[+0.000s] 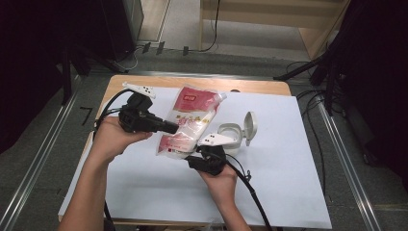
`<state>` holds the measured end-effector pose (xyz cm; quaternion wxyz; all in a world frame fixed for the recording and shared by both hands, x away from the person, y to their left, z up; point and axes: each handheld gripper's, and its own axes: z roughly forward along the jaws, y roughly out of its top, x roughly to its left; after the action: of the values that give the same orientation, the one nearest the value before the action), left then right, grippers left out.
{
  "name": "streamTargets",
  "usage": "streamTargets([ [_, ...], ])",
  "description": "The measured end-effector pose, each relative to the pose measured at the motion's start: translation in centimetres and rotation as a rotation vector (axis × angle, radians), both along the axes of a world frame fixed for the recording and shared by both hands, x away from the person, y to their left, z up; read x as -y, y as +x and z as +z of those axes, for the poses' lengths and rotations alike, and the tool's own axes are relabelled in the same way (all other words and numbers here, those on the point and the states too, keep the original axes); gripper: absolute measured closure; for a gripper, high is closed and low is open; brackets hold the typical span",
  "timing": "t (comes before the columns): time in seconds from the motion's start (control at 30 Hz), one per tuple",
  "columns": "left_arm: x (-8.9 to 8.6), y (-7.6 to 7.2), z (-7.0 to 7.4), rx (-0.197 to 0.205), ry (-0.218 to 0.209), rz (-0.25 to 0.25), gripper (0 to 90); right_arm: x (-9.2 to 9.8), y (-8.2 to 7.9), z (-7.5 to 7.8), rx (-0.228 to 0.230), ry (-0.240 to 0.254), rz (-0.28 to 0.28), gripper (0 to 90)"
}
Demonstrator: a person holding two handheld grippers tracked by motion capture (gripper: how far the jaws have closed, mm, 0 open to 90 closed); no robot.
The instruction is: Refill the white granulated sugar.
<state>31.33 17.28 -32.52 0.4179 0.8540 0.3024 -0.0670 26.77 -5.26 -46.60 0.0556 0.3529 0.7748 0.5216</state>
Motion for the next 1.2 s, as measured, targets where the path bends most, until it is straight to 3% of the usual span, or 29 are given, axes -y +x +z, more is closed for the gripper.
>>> streamTargets([
  [0.2,-0.1,0.0,0.3,0.0,-0.018,0.014,90.0,-0.1,0.2,0.3,0.008,-0.01,0.03,56.3],
  [0.23,-0.1,0.1,0.3,-0.003,-0.024,0.02,90.0,-0.2,0.2,0.5,0.007,-0.032,0.038,56.8],
  [0.33,-0.3,0.1,0.5,0.001,-0.031,0.025,90.0,-0.1,0.2,0.6,-0.001,-0.018,0.057,57.2],
  [0.47,-0.4,0.1,0.7,-0.031,-0.067,0.036,90.0,-0.1,0.1,0.8,0.022,-0.032,0.071,58.1],
  [0.57,-0.5,0.1,0.9,-0.014,-0.055,0.051,90.0,0.0,0.0,0.8,0.02,-0.035,0.086,58.1],
  [0.67,-0.8,0.1,1.0,0.001,-0.081,0.051,90.0,0.2,-0.1,0.9,0.028,-0.05,0.097,58.0],
  [1.0,-1.8,0.3,1.0,0.023,-0.059,0.104,90.0,1.6,0.4,0.9,0.009,-0.033,0.101,58.0],
  [1.2,-1.9,0.6,0.6,0.035,-0.039,0.125,90.0,2.5,0.5,1.1,0.003,-0.032,0.142,57.5],
])
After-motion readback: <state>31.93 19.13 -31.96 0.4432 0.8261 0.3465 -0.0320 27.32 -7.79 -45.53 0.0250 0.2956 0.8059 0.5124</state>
